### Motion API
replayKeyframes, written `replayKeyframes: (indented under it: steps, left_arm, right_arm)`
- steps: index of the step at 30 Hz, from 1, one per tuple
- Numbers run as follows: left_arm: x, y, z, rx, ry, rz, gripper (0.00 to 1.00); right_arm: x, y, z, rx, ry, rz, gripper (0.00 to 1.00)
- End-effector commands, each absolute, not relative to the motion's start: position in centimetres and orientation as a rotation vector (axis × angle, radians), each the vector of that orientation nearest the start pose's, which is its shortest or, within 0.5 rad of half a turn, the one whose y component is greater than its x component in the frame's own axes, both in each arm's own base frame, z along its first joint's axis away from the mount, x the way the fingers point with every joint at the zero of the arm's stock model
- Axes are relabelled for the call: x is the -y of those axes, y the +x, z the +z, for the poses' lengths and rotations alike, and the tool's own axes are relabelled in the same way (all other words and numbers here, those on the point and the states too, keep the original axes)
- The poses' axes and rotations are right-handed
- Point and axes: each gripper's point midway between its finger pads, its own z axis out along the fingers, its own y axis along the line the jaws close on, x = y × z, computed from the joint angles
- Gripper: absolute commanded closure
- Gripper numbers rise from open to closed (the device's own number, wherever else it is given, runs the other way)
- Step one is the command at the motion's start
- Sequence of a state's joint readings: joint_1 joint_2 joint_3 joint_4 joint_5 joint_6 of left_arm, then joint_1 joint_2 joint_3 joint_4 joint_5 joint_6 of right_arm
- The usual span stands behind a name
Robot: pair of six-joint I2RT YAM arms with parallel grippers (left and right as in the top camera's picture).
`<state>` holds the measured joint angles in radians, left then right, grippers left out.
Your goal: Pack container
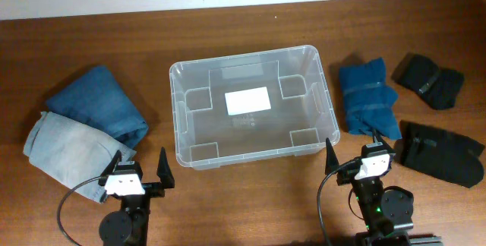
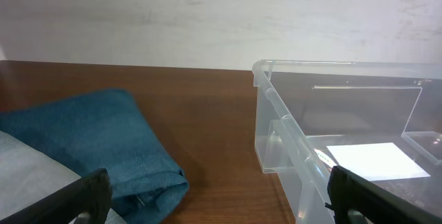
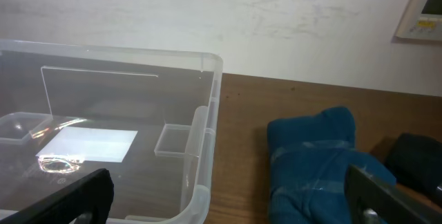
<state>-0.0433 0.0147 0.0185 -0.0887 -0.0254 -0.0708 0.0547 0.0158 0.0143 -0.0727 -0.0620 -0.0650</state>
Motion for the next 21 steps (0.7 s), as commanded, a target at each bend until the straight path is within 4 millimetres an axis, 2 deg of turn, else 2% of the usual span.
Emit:
replayKeyframes:
  steps: [1, 7, 11, 13, 17, 21]
  left_arm:
    - [0.8, 24.6, 15.7, -1.652, -0.022, -0.061, 0.01]
    - [0.8, 24.6, 15.9, -1.646, -0.02, -0.065, 0.01]
    - [1.0, 24.4, 16.6, -1.644, -0.021, -0.081, 0.01]
    - [1.1, 24.1, 18.2, -1.629, -0.054, -0.122, 0.01]
    - [1.0, 23.7, 22.0, -1.684, -0.076, -0.133, 0.01]
    - [1.0, 25.0, 25.1, -1.794, -0.083, -0.125, 0.01]
  right_arm:
    - [-2.5, 24.5, 15.7, -1.637, -0.155, 0.044, 0.02]
    - [-2.5, 24.5, 15.7, -1.636, -0.154, 0.044, 0.02]
    - [-1.8, 24.4, 17.0, -1.625, -0.088, 0.044, 0.02]
    - [-1.4, 24.0, 18.4, -1.62, -0.044, 0.053, 0.02]
    - [-0.6, 23.1, 22.7, -1.661, -0.002, 0.021, 0.02]
    - [1.0, 23.8, 26.0, -1.765, 0.023, -0.098, 0.02]
